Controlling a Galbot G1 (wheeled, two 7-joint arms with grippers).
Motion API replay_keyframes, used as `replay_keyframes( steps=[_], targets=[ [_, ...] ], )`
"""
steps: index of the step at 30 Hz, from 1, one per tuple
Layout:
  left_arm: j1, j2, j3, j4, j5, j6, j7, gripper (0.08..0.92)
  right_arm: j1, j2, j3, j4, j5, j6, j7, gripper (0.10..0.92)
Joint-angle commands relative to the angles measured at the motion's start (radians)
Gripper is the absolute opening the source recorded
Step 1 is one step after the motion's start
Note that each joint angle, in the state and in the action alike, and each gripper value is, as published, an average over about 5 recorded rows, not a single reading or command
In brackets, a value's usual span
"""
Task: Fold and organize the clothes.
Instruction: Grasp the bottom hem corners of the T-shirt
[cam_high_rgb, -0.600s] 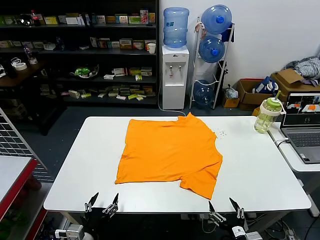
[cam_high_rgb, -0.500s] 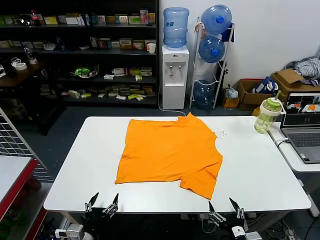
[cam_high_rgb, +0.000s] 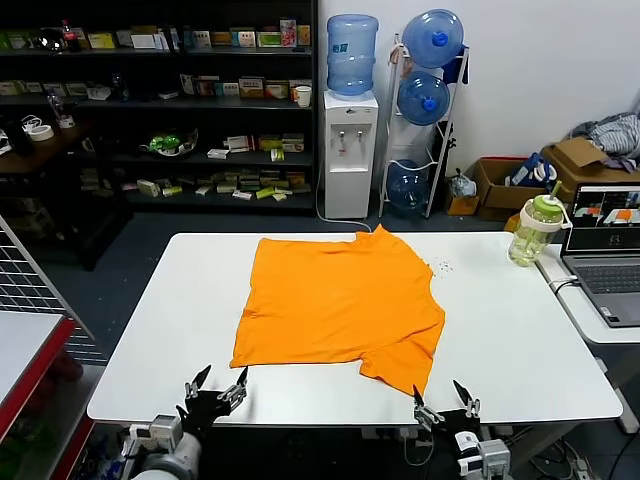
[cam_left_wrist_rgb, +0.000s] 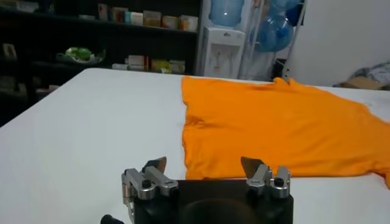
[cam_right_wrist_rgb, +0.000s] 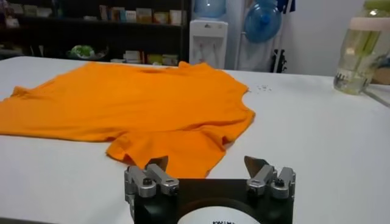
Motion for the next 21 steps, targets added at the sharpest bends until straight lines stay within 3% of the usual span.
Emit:
replay_keyframes(
  steps=[1, 6, 10, 21],
  targets=[
    [-0.163, 0.012, 0.059, 0.148, -0.033, 0.022, -0.001, 0.823, 0.068, 0.011, -0.022, -0.065, -0.001, -0.012, 0.008, 0.823],
    [-0.155, 0.020, 0.064, 0.156, -0.033, 0.037, -0.002, 0.823, 0.080, 0.035, -0.046, -0.091, -0.019, -0.014, 0.010, 0.817],
    [-0.150, 0.019, 0.066, 0.169, -0.034, 0.036, -0.004, 0.793, 0.079, 0.048, -0.056, -0.102, -0.032, -0.013, 0.010, 0.740],
    [-0.147, 0.007, 0.069, 0.167, -0.026, 0.034, -0.006, 0.482, 0.048, 0.042, -0.054, -0.076, -0.046, -0.001, 0.008, 0.420]
  ],
)
